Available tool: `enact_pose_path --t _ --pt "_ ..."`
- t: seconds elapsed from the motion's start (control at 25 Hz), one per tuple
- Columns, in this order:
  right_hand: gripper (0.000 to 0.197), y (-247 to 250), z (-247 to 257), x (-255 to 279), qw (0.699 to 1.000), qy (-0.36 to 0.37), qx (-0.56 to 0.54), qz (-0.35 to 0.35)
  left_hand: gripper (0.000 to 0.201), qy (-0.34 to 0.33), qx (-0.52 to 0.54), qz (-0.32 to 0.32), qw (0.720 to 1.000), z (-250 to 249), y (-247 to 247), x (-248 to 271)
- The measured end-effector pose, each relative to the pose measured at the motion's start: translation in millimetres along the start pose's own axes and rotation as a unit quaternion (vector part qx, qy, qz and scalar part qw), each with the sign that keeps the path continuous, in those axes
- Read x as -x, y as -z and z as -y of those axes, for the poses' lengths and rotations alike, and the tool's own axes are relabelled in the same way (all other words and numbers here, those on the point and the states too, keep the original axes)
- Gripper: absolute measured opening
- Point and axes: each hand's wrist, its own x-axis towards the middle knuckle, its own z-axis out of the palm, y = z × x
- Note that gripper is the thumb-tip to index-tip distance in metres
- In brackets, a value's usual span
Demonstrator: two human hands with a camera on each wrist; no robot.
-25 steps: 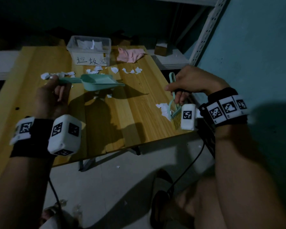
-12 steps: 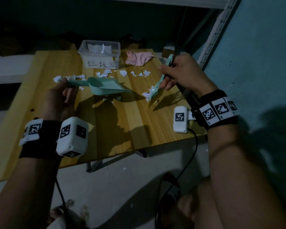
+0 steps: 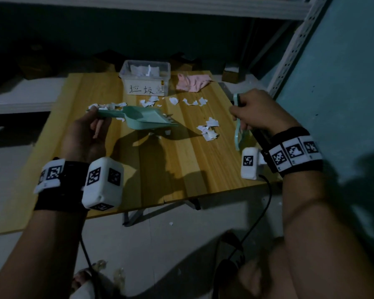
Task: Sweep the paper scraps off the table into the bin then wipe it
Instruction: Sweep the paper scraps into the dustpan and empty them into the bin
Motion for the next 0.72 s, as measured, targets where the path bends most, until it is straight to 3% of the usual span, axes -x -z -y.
enact_pose_path --t 0.16,0.44,0.56,0.72 --pt "0.031 -25 18 -11 0.997 0.063 0.032 0.004 0.012 -0.027 -0.035 -0.010 0.999 -5 -2 9" --pt "0.020 -65 57 -26 0.986 0.166 0.026 -0.011 0.005 0.014 -0.048 -0.047 0.998 -21 8 12" --pt "0.013 -80 70 -32 0.978 0.204 0.043 -0.025 0.015 0.009 -0.031 -0.067 0.997 -29 14 4" --pt "0.019 -98 87 -39 0.970 0.238 0.039 -0.040 0.014 0.011 -0.035 -0.080 0.996 -38 19 -2"
